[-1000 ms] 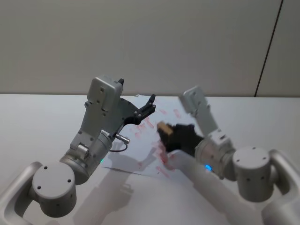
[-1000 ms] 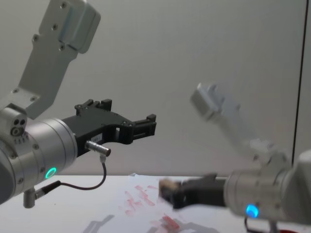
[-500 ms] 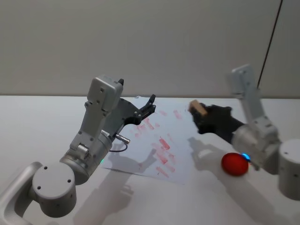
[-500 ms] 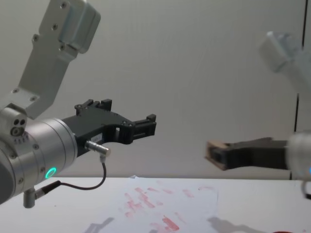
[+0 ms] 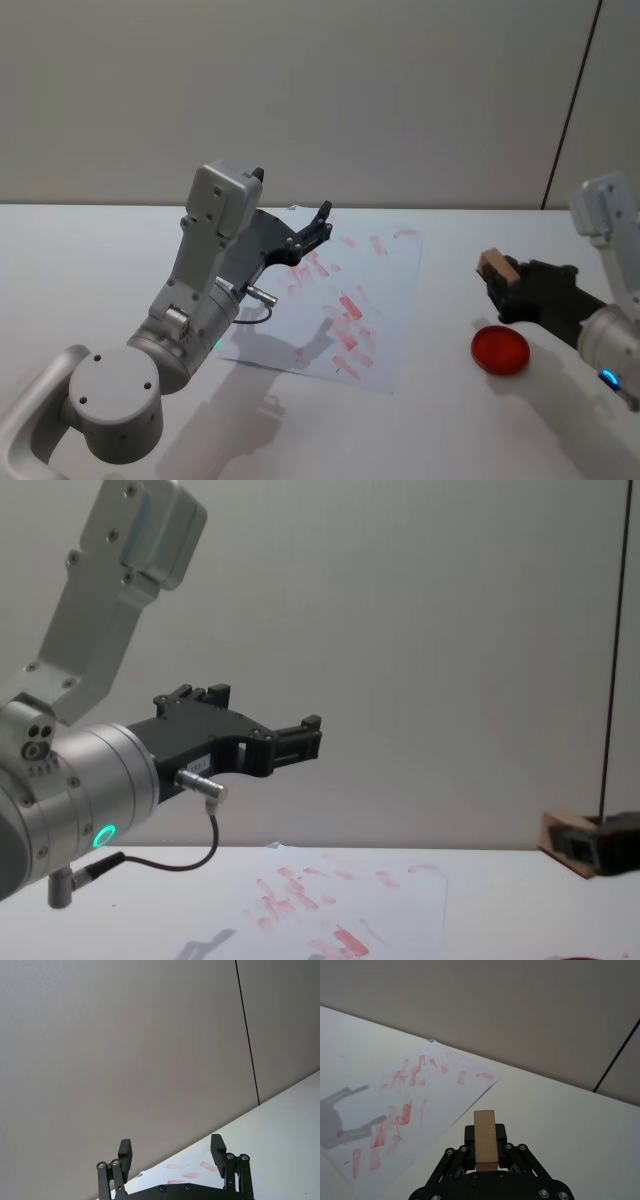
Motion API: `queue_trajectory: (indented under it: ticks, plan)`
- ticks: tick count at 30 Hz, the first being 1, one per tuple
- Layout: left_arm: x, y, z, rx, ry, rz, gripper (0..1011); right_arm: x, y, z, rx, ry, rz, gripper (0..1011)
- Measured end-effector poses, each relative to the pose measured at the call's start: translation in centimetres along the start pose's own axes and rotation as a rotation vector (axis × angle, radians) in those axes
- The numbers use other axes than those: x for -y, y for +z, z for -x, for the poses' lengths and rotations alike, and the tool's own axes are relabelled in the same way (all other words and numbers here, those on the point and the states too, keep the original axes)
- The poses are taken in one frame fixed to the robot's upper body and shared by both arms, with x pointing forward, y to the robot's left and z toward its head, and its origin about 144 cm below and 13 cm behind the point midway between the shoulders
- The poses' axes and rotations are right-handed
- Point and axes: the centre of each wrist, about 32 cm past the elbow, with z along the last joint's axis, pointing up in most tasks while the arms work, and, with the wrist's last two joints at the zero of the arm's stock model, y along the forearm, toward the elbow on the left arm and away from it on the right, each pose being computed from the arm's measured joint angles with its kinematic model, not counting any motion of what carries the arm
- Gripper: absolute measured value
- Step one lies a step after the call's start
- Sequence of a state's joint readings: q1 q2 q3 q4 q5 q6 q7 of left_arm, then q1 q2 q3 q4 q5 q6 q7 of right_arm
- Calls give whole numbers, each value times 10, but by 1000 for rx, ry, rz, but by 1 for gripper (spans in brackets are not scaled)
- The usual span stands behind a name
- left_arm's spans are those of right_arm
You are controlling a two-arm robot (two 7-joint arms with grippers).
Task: Use the one hand to pick up the stamp and affix it onto the A4 paper.
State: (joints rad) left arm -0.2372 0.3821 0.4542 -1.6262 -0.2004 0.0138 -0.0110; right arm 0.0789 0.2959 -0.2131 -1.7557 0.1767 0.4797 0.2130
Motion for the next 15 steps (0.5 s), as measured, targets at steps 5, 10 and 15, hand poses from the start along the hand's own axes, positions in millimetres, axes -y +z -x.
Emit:
queue_trajectory:
  ticks: [5, 10, 15]
  plan:
    - [0, 0, 0, 0, 0, 0, 1003, 10, -5, -4, 4, -15, 23, 220]
    - [0, 0, 0, 0, 0, 0, 1003, 13, -8, -6, 8, -20, 38, 220]
    - [0, 0, 0, 0, 0, 0, 1003, 15, -11, -7, 15, -23, 55, 220]
